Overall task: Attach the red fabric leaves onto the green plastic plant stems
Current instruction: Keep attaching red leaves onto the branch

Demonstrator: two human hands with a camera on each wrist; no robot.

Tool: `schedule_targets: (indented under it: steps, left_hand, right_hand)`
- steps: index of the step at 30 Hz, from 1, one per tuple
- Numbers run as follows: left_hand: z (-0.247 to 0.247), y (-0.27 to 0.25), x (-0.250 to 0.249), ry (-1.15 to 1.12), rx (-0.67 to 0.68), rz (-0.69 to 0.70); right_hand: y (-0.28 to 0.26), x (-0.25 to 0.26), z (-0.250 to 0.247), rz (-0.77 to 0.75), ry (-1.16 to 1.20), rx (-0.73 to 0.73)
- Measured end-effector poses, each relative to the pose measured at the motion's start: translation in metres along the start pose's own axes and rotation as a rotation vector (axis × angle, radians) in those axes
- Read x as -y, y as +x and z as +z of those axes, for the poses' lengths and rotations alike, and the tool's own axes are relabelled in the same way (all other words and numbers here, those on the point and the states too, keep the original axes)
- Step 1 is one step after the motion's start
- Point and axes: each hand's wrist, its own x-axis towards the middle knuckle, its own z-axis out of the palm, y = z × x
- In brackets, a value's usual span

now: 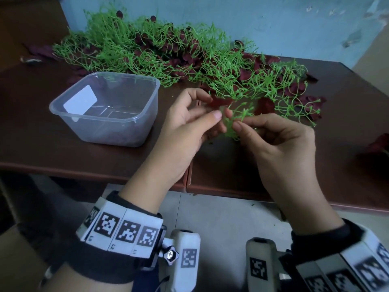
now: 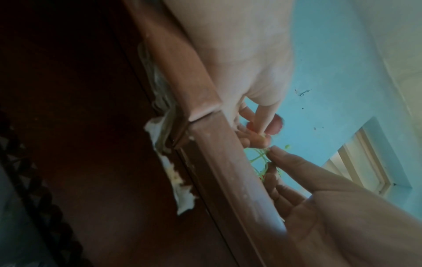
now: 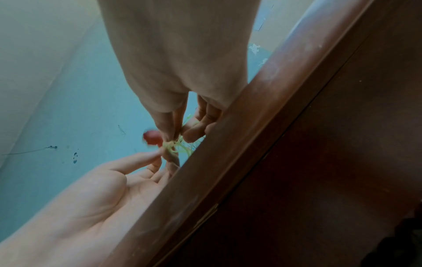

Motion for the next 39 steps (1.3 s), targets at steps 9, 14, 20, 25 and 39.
schedule_targets:
  steps: [9, 14, 20, 25, 39]
  left_hand:
    - [-0.014, -0.005, 0.001, 0.721, 0.046, 0.068]
    - [-0.015, -0.009, 0.003, 0.975, 0.059, 0.042]
    - [-0.013, -0.008, 0.009, 1.109, 0.092, 0.113]
    - [-0.014, -0.005, 0.013, 1.099, 0.037, 0.144]
    - [-0.018, -0.001, 0.020, 1.400, -0.048, 0.225]
  right_hand:
    - [0.003, -0.003, -0.007, 0.031, -0.118, -0.139]
    - [0.003, -0.006, -0.007, 0.087, -0.149, -0.166]
    - [0.003, -0.007, -0.006, 0.087, -0.186, -0.122]
    - [0.003, -0.006, -0.006, 0.095, -0.186, -0.126]
    - [0.002, -0.007, -0.005, 0.114, -0.194, -0.113]
